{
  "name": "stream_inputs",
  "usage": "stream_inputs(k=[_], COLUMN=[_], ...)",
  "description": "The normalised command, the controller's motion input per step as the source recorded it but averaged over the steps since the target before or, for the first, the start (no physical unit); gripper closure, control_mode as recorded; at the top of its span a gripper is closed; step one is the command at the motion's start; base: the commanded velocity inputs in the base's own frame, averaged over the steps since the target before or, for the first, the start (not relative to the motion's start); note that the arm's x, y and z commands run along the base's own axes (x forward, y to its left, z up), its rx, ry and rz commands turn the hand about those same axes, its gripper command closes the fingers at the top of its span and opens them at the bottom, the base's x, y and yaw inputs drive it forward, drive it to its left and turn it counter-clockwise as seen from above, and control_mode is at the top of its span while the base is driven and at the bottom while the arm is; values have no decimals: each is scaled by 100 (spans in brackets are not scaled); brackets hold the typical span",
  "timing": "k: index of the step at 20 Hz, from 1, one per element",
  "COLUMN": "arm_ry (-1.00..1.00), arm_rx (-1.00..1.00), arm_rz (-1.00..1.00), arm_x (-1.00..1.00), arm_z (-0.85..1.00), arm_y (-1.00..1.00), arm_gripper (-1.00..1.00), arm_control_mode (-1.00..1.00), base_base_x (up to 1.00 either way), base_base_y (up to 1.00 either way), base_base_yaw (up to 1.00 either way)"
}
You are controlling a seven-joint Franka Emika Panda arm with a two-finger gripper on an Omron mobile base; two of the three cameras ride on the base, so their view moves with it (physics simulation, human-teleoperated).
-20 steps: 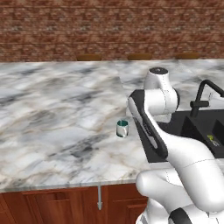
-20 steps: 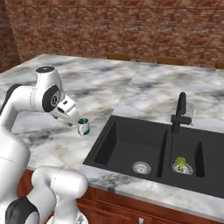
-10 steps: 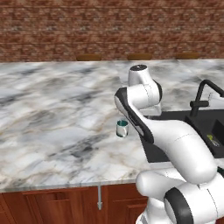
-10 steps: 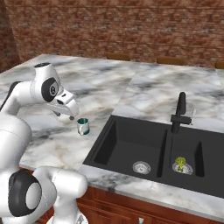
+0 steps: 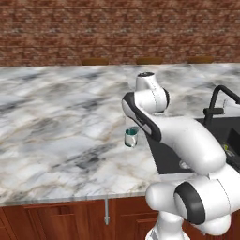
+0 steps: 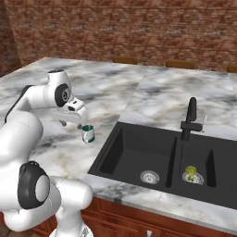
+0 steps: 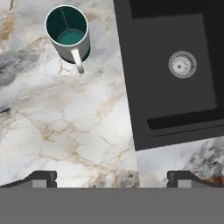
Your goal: Clear the mugs and bowl far away from the sink.
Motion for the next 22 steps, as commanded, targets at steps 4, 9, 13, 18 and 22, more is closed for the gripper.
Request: stream_inputs(k=[4, 9, 13, 18, 22], arm_ry=[13, 13, 11, 3, -1], arm_rx=[1, 0, 0, 0, 0], arm_rz=[9, 9, 10, 12, 11], arm_x=[15, 16, 23, 26, 17], arm_z=[-43, -43, -44, -35, -20], arm_y=[0, 0, 0, 0, 0], arm_gripper=[-100, -100, -100, -100, -100], arm_control_mode=[-100, -100, -100, -100, -100], base_base_x=[0, 0, 0, 0, 0], base_base_y=[0, 0, 0, 0, 0], base_base_yaw=[0, 0, 0, 0, 0])
